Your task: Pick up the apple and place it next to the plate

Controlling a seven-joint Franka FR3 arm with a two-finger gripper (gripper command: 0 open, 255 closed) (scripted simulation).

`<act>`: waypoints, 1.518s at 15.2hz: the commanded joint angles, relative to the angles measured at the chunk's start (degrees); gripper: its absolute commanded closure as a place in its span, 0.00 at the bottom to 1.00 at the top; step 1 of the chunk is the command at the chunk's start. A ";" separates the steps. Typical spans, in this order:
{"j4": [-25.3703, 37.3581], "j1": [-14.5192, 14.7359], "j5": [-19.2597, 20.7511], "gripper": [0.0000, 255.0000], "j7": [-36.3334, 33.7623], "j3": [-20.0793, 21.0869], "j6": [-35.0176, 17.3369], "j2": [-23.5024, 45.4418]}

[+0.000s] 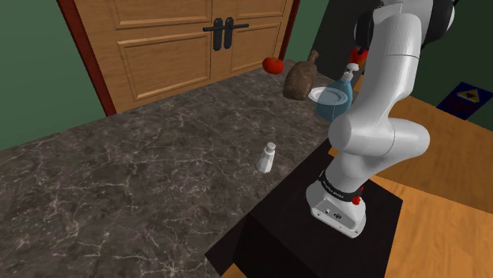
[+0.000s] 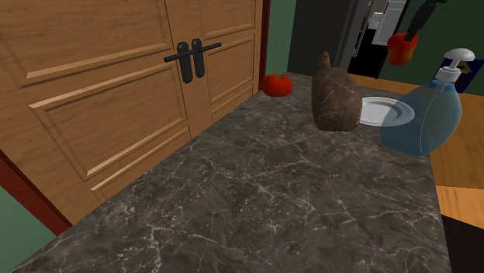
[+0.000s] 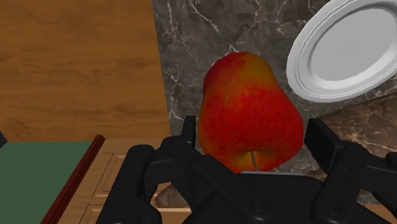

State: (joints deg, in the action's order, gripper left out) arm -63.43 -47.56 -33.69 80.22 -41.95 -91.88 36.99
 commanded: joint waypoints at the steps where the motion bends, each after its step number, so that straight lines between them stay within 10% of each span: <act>1: -2.09 0.71 0.05 1.00 0.49 -0.07 -1.67 -0.25; 23: -16.15 3.69 -2.55 1.00 5.29 1.29 -16.18 2.10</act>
State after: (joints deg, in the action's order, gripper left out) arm -79.02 -43.89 -36.05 85.19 -40.76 -107.41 38.93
